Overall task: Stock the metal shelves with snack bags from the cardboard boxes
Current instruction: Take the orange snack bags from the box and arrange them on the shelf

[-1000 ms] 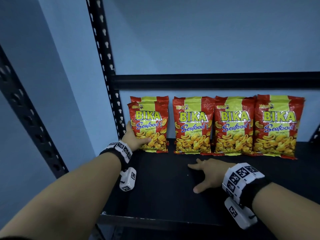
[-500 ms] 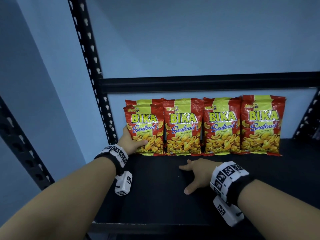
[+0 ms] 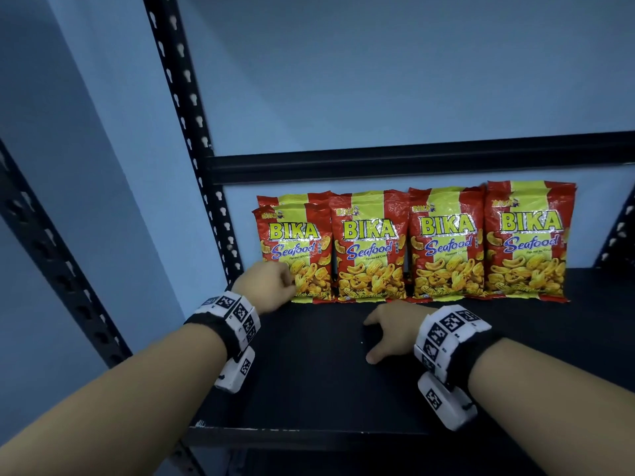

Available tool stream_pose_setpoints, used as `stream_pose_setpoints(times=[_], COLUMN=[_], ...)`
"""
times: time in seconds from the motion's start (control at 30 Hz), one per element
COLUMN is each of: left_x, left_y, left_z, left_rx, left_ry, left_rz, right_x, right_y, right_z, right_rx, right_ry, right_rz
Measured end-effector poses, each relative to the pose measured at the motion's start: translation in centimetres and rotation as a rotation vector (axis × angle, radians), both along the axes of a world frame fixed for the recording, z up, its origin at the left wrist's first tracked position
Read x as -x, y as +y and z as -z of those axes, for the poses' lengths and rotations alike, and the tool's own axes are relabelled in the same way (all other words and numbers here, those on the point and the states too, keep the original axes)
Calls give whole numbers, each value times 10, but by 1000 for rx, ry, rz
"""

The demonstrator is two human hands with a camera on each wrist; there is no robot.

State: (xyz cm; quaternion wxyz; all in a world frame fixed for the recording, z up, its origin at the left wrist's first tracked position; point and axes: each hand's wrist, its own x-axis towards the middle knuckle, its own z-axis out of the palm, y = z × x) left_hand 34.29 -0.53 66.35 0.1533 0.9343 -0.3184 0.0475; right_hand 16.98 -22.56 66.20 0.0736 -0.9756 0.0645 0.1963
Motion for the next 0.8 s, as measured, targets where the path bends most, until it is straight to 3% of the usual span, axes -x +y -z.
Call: stream_pose_setpoints(times=[0.1, 0.2, 0.33, 0.5, 0.67, 0.8], left_x=[4, 8, 15, 6, -18, -35], left_y=[6, 13, 14, 9, -1, -11], left_z=[9, 20, 21, -3, -17, -11], left_rx=[-262, -374, -248, 73, -21, -186], left_ry=[116, 166, 98, -252, -335, -349], left_rz=[39, 22, -17, -16, -30, -5], right_x=[-16, -33, -53, -72, -93, -112], right_y=[18, 43, 67, 72, 66, 64], right_z=[0, 4, 14, 9, -4, -18], right_rx=[1, -20, -1, 8, 152, 291], right_ry=[-166, -194, -209, -546, -735, -744], right_rz=[-25, -78, -95, -99, -133, -174])
